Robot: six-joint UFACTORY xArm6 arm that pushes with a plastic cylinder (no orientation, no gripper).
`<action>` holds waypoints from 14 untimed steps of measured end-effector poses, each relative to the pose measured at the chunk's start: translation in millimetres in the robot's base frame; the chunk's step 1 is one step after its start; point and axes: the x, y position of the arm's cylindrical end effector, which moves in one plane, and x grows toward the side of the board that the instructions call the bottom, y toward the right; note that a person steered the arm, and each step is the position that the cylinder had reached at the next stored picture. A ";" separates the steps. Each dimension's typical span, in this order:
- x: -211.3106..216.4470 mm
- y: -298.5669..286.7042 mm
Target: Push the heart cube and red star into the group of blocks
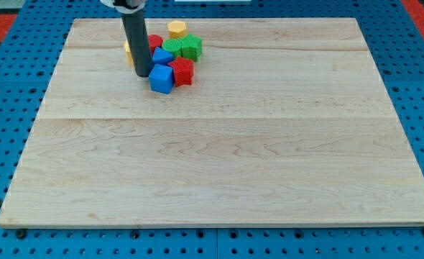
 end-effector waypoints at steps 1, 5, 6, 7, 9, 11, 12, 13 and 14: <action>5.9 -33.1; -53.8 -54.4; -41.2 -14.4; -35.0 -28.0; 68.2 -12.7; 46.3 29.5; 23.9 27.0; 78.3 18.8; 92.7 77.9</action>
